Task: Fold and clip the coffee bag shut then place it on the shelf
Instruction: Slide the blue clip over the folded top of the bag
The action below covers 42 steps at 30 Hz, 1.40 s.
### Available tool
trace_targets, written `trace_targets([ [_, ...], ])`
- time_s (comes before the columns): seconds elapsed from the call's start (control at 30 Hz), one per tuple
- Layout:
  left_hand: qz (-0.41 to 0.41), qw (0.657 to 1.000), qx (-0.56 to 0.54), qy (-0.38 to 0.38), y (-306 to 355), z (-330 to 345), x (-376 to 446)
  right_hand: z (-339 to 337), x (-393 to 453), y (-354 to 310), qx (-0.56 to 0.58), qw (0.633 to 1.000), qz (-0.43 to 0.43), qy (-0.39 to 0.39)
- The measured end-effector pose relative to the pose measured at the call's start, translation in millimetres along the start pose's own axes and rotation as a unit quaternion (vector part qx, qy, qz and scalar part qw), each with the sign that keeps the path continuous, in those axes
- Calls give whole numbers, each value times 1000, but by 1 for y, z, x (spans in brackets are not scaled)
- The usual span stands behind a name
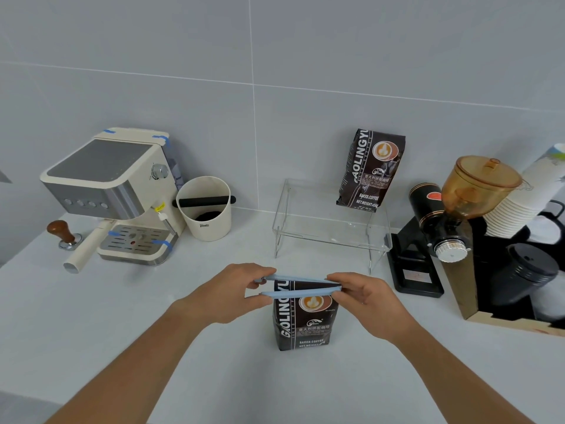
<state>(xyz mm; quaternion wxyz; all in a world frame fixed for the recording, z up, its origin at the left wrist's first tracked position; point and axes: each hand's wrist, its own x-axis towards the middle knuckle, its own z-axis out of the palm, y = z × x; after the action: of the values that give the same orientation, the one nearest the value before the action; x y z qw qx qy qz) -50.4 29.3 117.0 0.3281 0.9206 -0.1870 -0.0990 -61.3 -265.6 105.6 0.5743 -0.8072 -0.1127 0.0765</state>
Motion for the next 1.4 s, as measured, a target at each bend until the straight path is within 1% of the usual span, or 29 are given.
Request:
trace_targets([
  [0.23, 9, 1000, -16, -3, -2, 4, -1, 3, -3, 4, 30, 1000, -8, -2],
  [0.43, 16, 1000, 12, 11, -2, 8, -3, 5, -4, 4, 13, 1000, -26, 10],
  [0.53, 13, 999, -2, 34, 3, 14, -3, 7, -4, 4, 16, 999, -28, 15],
  [0.67, 23, 995, -11, 94, 9, 21, 1, 7, -4, 6, 16, 999, -34, 22],
  [0.73, 20, 994, -6, 104, 11, 23, 3, 7, -4, 7, 18, 999, -39, 34],
  [0.9, 19, 995, -9, 100, 11, 21, 6, -1, -3, 7, 29, 998, -40, 50],
  [1.17, 22, 995, -7, 101, 13, 18, 9, 2, 3, 7, 56, 998, -22, 33],
  [1.33, 41, 993, -14, 110, 12, 15, 10, 4, 8, 6, 46, 998, -16, 43],
  [1.4, 43, 994, -32, 99, 9, 14, 8, 6, 8, 9, 43, 997, -18, 54],
])
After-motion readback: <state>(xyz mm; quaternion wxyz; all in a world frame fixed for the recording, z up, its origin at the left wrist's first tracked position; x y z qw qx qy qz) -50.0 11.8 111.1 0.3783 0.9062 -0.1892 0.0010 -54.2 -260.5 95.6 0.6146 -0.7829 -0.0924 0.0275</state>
